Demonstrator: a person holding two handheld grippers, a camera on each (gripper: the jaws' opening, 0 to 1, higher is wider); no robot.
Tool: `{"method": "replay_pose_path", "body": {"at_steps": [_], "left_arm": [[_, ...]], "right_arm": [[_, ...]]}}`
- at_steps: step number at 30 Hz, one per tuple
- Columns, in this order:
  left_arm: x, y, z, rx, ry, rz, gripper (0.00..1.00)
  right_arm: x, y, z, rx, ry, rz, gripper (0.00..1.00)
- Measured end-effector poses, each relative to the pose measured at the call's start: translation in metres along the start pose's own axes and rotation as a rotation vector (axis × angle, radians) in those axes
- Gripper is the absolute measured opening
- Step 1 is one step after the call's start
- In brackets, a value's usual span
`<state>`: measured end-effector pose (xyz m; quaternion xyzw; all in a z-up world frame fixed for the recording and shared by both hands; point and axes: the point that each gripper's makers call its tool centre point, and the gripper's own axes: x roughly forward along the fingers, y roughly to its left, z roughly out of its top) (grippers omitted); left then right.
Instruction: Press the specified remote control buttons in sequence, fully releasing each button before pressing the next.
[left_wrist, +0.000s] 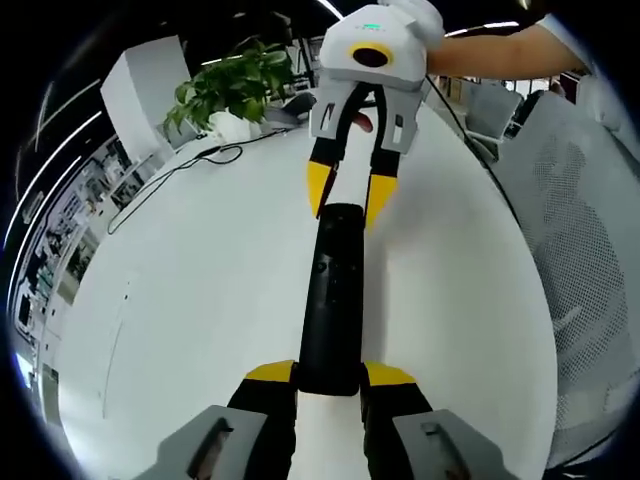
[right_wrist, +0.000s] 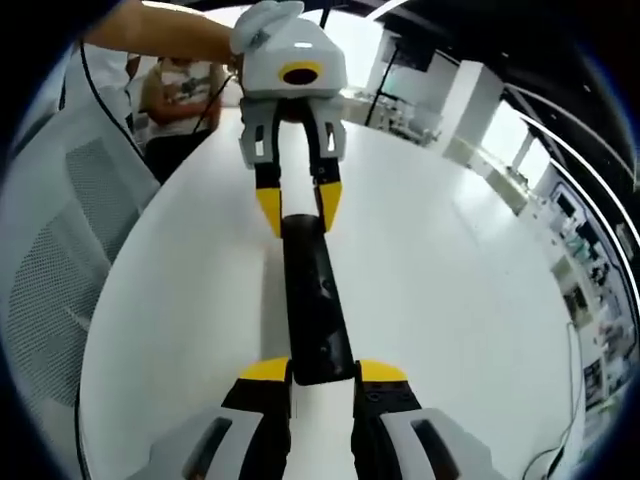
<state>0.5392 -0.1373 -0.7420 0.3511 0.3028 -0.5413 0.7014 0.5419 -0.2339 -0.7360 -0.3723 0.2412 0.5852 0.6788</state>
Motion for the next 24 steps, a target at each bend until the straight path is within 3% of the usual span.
{"method": "replay_pose_path", "body": {"at_steps": [11, 24], "left_arm": [[-0.016, 0.049, 0.012, 0.057, -0.007, 0.067, 0.23], [0.000, 0.103, 0.002, 0.089, 0.014, 0.078, 0.23]], "right_arm": [[-0.009, -0.047, 0.018, -0.031, -0.016, -0.102, 0.19], [0.017, -0.096, 0.011, -0.028, -0.006, -0.121, 0.19]]}}
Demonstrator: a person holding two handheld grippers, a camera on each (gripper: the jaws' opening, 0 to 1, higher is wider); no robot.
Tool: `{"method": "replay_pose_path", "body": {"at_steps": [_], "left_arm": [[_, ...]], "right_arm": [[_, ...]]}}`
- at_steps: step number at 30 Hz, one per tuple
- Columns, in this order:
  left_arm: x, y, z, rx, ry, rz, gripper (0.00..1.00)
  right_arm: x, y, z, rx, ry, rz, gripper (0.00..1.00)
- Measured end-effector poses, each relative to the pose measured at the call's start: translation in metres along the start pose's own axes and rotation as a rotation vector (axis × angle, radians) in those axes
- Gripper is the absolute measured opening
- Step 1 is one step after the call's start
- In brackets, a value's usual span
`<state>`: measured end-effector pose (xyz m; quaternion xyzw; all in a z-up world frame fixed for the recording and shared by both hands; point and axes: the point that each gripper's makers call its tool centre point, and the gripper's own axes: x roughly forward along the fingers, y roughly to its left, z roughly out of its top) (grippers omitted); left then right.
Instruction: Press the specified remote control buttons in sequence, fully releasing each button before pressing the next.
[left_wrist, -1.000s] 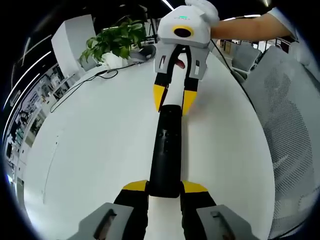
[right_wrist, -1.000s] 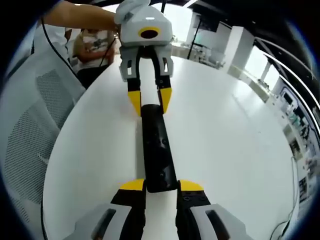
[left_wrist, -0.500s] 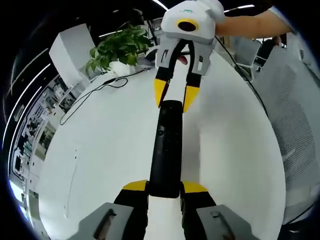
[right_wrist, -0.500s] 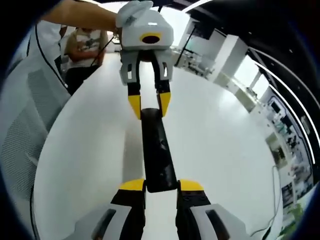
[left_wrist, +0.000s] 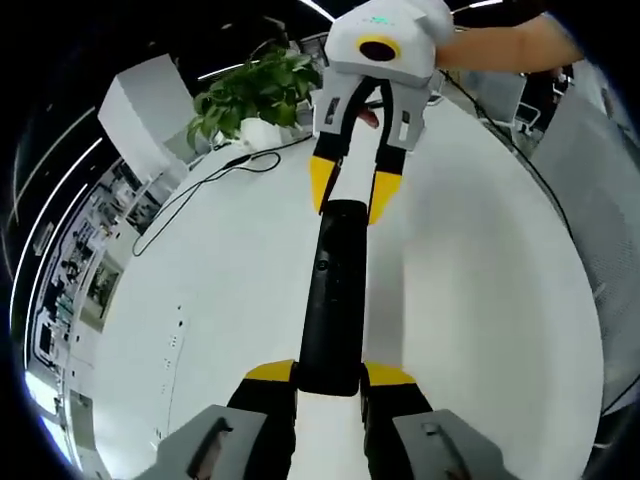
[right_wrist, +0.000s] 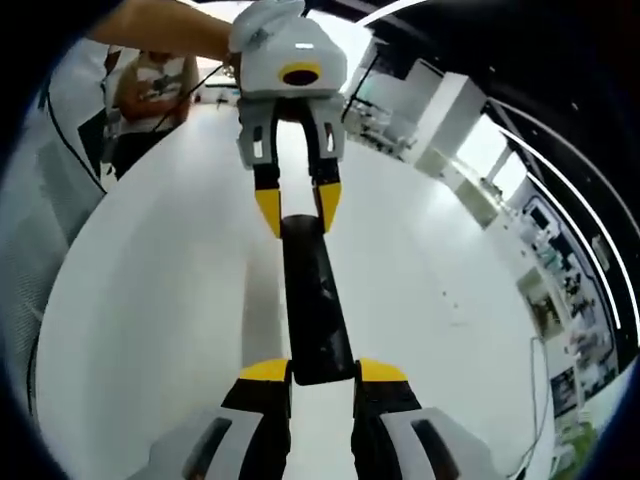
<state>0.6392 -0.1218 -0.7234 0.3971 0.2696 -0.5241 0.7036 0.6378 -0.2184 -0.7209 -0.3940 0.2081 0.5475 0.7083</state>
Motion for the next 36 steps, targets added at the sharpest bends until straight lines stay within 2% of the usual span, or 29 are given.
{"method": "replay_pose_path", "body": {"at_steps": [8, 17, 23, 36], "left_arm": [[0.022, 0.017, -0.015, -0.008, 0.025, -0.026, 0.23], [0.041, 0.024, -0.021, -0.009, 0.040, -0.048, 0.23], [0.044, 0.029, -0.023, -0.014, 0.047, -0.052, 0.23], [0.048, 0.031, -0.030, -0.014, 0.082, -0.077, 0.23]], "right_arm": [[0.026, -0.014, -0.014, 0.025, 0.004, 0.022, 0.19], [0.037, -0.022, -0.028, 0.045, 0.008, 0.045, 0.19], [0.042, -0.029, -0.030, 0.041, 0.007, 0.054, 0.19], [0.052, -0.029, -0.032, 0.059, -0.001, 0.075, 0.20]]}}
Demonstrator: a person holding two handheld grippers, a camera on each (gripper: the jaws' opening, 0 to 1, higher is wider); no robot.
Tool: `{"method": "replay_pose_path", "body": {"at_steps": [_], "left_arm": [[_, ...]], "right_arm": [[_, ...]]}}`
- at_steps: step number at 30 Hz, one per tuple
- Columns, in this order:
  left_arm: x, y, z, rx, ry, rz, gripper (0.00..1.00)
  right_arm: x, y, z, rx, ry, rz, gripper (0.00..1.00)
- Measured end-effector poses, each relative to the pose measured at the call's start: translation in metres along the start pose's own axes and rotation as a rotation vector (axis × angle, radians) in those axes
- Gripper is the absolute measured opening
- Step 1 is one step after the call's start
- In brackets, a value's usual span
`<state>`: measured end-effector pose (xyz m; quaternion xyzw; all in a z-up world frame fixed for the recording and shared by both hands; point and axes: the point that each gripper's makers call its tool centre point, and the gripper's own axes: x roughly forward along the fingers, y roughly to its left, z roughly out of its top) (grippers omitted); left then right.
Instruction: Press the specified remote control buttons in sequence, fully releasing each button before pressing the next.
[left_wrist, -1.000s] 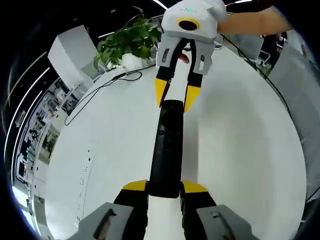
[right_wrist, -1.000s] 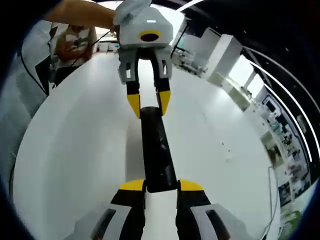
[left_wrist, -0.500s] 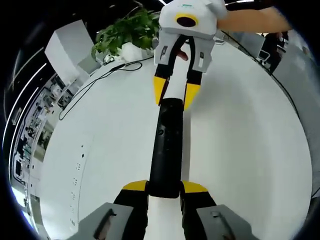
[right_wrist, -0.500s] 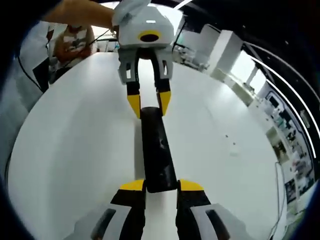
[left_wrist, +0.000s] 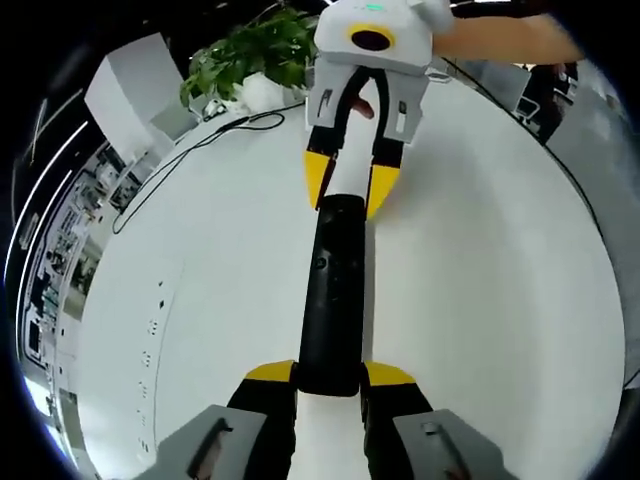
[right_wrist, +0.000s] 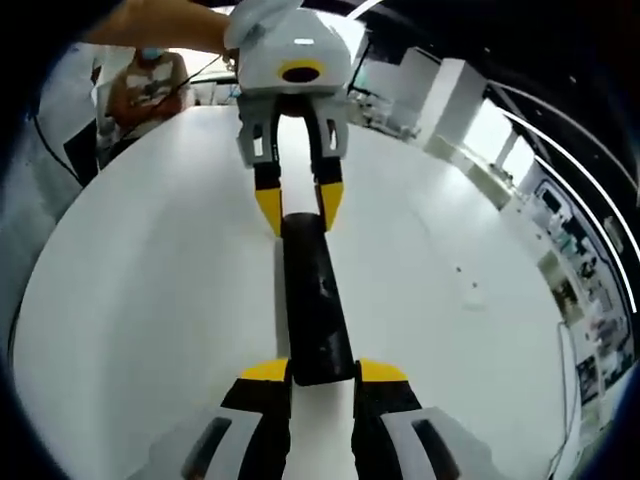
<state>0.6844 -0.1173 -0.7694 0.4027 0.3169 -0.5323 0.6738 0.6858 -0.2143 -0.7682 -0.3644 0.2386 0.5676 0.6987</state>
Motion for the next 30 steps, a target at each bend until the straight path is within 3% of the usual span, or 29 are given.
{"method": "replay_pose_path", "body": {"at_steps": [30], "left_arm": [[0.004, -0.009, 0.005, -0.033, 0.002, -0.035, 0.24]], "right_arm": [[0.008, 0.001, -0.003, 0.020, -0.020, 0.057, 0.21]]}}
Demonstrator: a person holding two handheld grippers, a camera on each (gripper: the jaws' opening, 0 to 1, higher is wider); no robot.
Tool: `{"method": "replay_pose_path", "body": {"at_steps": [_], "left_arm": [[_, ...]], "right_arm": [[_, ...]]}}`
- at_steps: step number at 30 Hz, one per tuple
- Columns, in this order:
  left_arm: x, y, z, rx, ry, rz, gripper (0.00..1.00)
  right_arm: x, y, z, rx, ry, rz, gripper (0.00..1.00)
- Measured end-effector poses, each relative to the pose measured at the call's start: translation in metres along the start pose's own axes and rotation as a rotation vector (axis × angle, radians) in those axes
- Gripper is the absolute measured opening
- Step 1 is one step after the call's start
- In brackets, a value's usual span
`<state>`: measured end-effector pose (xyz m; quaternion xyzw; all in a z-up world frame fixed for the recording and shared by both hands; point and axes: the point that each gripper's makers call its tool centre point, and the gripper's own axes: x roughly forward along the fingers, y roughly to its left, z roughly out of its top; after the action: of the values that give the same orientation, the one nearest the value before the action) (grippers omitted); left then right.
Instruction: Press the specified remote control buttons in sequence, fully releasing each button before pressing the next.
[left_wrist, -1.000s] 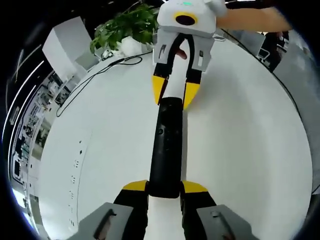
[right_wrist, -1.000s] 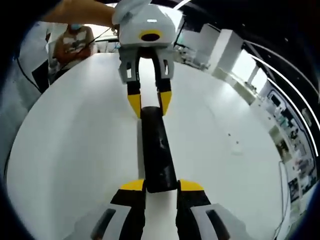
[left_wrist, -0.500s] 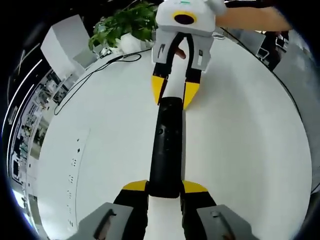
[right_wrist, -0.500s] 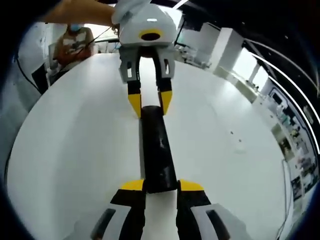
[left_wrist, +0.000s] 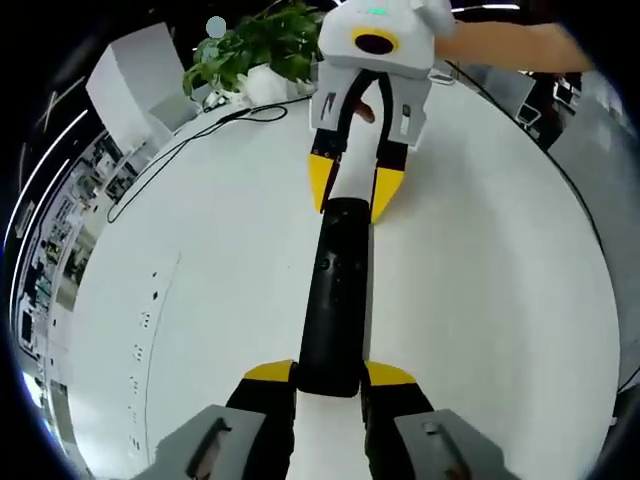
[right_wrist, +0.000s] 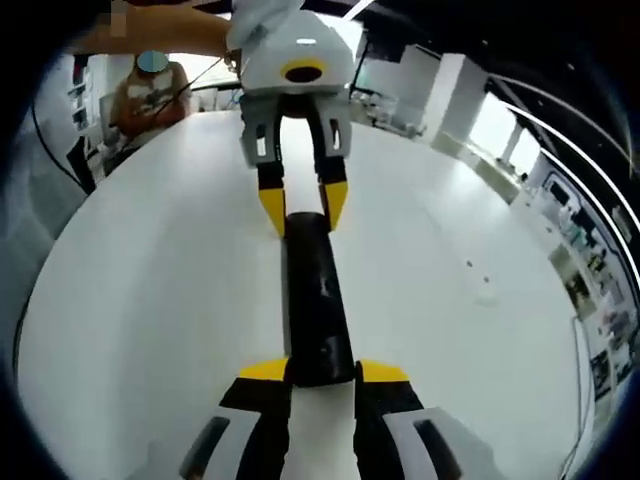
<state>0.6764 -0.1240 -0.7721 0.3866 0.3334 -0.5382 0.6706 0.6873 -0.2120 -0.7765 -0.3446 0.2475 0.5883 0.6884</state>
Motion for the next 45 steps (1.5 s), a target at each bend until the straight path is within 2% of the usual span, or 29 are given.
{"method": "replay_pose_path", "body": {"at_steps": [6, 12, 16, 23, 28, 33, 36, 39, 41, 42, 44, 45], "left_arm": [[0.001, 0.004, -0.003, -0.007, -0.005, -0.004, 0.24], [0.001, 0.009, -0.007, -0.008, -0.014, 0.000, 0.24], [0.001, 0.011, -0.008, -0.016, -0.032, 0.003, 0.25], [0.002, 0.012, -0.004, -0.018, -0.071, 0.011, 0.30], [-0.002, 0.011, -0.005, -0.034, -0.094, 0.038, 0.42], [-0.009, 0.010, 0.002, -0.077, -0.172, 0.099, 0.49], [-0.014, 0.014, 0.010, -0.138, -0.254, 0.167, 0.54], [-0.016, 0.018, 0.015, -0.172, -0.295, 0.225, 0.61], [-0.019, 0.020, 0.016, -0.214, -0.325, 0.264, 0.66], [-0.023, 0.024, 0.017, -0.241, -0.357, 0.302, 0.69], [-0.029, 0.028, 0.017, -0.292, -0.397, 0.339, 0.72], [-0.034, 0.030, 0.017, -0.334, -0.438, 0.361, 0.72]], "right_arm": [[0.001, -0.001, 0.003, -0.057, -0.014, 0.009, 0.21], [0.003, 0.000, 0.008, -0.047, -0.039, 0.011, 0.34], [0.002, 0.000, 0.008, -0.044, -0.049, 0.008, 0.37], [-0.002, 0.003, 0.013, -0.026, -0.077, 0.001, 0.39], [-0.008, 0.001, 0.022, 0.007, -0.125, -0.031, 0.45], [-0.010, 0.002, 0.027, 0.048, -0.178, -0.070, 0.53], [-0.010, 0.001, 0.029, 0.066, -0.210, -0.127, 0.55], [-0.012, 0.001, 0.033, 0.095, -0.254, -0.179, 0.59], [-0.013, 0.001, 0.034, 0.115, -0.266, -0.192, 0.62], [-0.015, -0.002, 0.035, 0.133, -0.278, -0.214, 0.64], [-0.020, -0.003, 0.039, 0.169, -0.303, -0.234, 0.66], [-0.023, -0.006, 0.041, 0.184, -0.322, -0.250, 0.64]]}}
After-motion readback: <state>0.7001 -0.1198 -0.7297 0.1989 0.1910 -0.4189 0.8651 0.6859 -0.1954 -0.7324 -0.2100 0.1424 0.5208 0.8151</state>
